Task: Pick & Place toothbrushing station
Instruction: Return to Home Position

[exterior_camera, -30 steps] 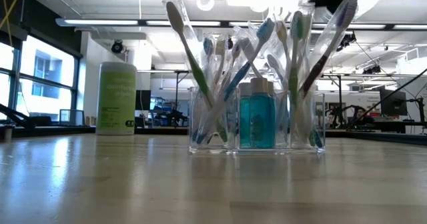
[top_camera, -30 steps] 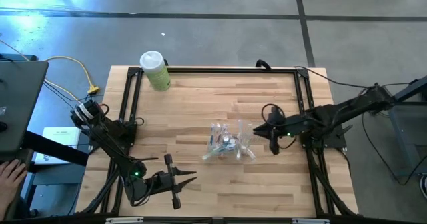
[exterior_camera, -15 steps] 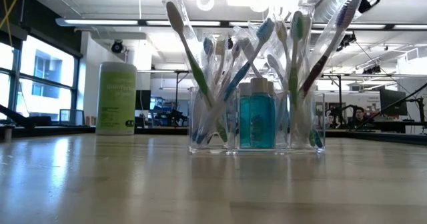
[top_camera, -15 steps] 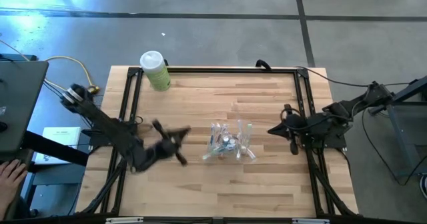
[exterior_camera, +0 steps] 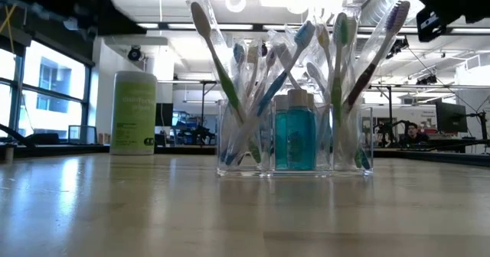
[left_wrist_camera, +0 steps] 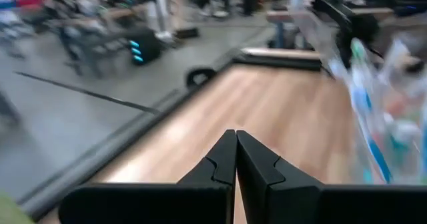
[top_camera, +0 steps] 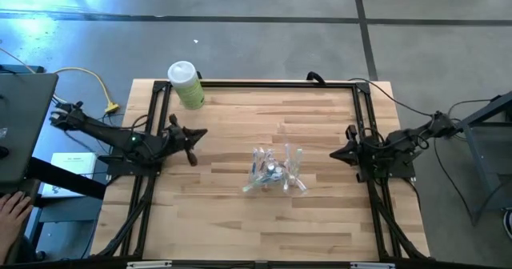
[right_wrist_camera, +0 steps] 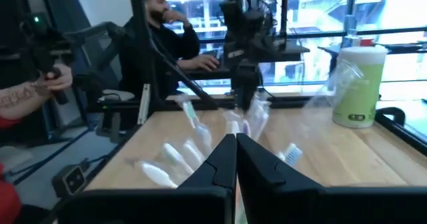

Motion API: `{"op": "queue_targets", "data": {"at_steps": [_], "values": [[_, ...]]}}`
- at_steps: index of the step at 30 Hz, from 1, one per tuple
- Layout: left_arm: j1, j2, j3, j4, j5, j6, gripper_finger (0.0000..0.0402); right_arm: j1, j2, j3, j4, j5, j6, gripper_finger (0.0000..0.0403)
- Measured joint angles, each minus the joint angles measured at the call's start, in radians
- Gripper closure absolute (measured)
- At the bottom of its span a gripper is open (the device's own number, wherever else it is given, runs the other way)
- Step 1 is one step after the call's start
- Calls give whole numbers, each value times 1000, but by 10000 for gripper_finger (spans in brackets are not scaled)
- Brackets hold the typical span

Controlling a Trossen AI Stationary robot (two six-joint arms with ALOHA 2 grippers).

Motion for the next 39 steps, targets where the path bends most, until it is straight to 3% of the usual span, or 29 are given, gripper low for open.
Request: {"op": "queue_targets", "data": {"at_steps": [4,15,23,39], "values": [[55,-120,-134,0,151,-15,399,-21,-57,-64,2,-1,1,401],[65,-348,-363,-2,315,-118,399,-27,-95,-221,134,-59,-2,401],[28,-360,-363,-11,379,-95,399,-27,-75,-226,116,-239,-30,401],[14,-359,-366,-13,399,-112,399,-27,-72,-227,112,-209,-24,401]]}}
